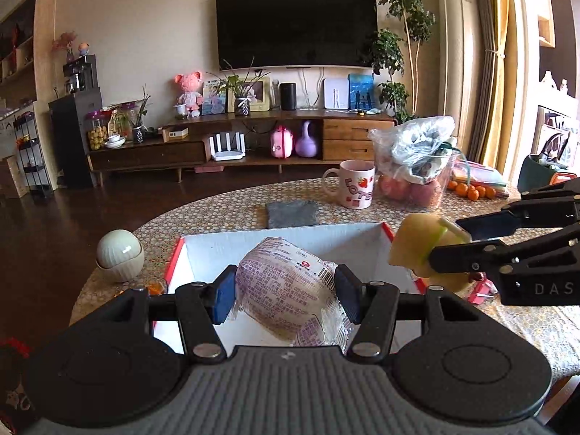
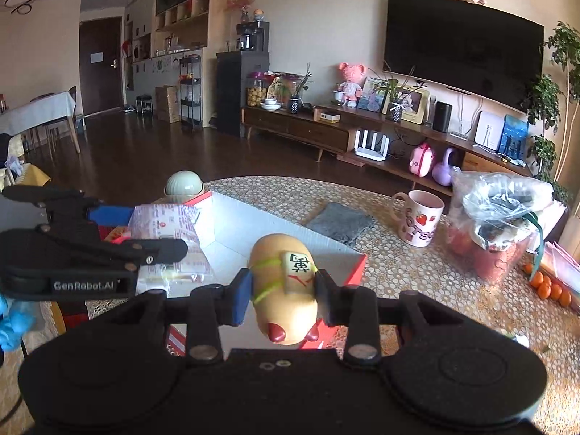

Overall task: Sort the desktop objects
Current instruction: 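Carry the white bag and yellow toy with both tools over the red box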

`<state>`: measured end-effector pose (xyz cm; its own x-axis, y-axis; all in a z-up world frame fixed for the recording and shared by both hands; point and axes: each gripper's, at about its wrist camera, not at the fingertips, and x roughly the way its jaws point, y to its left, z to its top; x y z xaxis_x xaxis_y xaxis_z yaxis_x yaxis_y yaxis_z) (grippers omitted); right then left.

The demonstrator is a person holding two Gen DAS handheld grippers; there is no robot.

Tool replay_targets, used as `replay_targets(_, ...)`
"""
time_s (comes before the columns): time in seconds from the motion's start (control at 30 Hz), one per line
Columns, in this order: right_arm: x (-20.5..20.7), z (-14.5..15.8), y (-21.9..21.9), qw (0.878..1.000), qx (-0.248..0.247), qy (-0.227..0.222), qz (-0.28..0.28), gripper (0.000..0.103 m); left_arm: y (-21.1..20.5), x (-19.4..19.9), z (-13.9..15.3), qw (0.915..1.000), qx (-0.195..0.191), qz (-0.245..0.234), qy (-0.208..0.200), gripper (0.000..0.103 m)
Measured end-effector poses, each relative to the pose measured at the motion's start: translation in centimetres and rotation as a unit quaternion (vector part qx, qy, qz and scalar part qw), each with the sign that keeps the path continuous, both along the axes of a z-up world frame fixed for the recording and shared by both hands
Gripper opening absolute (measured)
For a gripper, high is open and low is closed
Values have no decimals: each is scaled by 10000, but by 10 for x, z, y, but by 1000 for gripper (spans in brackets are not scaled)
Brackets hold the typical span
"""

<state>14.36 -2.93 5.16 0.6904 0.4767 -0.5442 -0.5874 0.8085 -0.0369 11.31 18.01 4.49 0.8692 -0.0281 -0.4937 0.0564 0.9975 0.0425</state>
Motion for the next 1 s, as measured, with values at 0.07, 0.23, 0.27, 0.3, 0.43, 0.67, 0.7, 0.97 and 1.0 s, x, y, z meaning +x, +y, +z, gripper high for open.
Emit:
replay_targets(0.07,4,-2,7,10000,-26,39,29,37,8,10,-1,9999,2,45,100,56)
replay_targets(0.23,15,-12,22,9997,-169,169,68,37,25,34,-12,9992,178,111,344,56)
replay_targets(0.27,18,-15,25,9996,-190,197,62,37,28,39,-15,9988,193,136,420,56)
replay_targets(0.3,20,-18,27,9995,-209,239,65,37,30,45,-19,9985,178,143,505,56)
replay_targets(0.43,30,-32,39,9986,-304,415,106,37,35,66,-34,9966,210,84,791,56)
replay_targets(0.67,49,-60,62,9944,-484,929,125,37,32,99,-61,9904,321,-37,1342,56)
replay_targets(0.7,50,-63,64,9938,-525,967,126,37,31,102,-64,9894,351,-64,1406,56)
replay_targets(0.97,60,-84,76,9882,-827,1289,88,37,28,124,-77,9805,496,-166,1893,57)
replay_targets(1.0,59,-85,77,9877,-850,1310,84,37,27,125,-78,9796,515,-189,1935,57)
